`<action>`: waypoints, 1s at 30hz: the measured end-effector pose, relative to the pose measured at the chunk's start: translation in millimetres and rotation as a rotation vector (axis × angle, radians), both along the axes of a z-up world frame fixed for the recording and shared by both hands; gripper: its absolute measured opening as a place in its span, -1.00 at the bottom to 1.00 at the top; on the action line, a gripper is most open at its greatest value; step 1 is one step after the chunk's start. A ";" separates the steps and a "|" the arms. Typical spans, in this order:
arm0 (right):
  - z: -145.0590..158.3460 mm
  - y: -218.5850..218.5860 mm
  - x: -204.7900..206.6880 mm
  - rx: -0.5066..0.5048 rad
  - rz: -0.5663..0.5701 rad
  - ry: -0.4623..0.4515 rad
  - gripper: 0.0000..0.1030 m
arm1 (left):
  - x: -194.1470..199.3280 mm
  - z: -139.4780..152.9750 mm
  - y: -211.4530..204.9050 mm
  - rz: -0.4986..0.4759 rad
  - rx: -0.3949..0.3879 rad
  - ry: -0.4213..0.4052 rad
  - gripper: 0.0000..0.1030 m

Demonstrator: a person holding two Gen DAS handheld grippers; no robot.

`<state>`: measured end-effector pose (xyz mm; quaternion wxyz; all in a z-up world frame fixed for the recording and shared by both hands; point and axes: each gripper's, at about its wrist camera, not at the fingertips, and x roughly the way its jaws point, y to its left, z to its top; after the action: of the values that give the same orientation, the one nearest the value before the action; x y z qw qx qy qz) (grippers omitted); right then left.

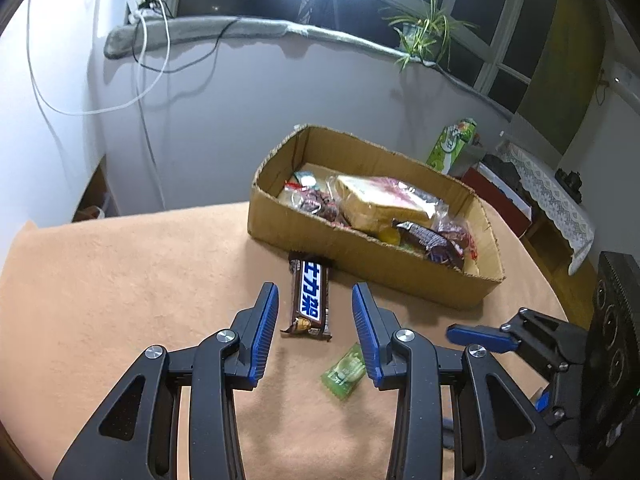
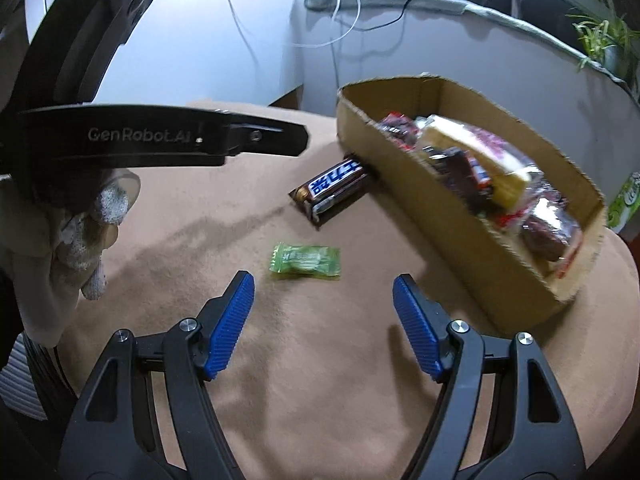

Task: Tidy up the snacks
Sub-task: 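Grasp the second chocolate bar with the left tool while the right grasps the green candy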

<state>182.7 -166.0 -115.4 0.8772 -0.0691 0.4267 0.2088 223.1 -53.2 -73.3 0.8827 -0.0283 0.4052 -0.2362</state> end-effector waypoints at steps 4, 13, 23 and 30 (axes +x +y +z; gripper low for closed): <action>-11.3 6.3 9.7 -0.017 0.009 0.024 0.45 | 8.7 -9.5 -1.8 -0.014 -0.002 0.026 -0.29; -28.2 18.4 31.1 -0.028 0.017 0.063 0.45 | 28.5 -31.7 -12.0 -0.038 0.005 0.072 -0.29; -34.2 29.9 33.8 -0.079 0.032 0.048 0.36 | 36.5 -47.0 -21.7 -0.055 0.006 0.097 -0.29; -31.9 27.6 31.8 -0.078 0.013 0.036 -0.03 | 39.8 -52.8 -23.0 -0.059 0.004 0.107 -0.29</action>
<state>214.5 -138.3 -147.4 0.8647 -0.1020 0.4498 0.1988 262.9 -76.2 -126.1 0.8524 -0.0273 0.4531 -0.2595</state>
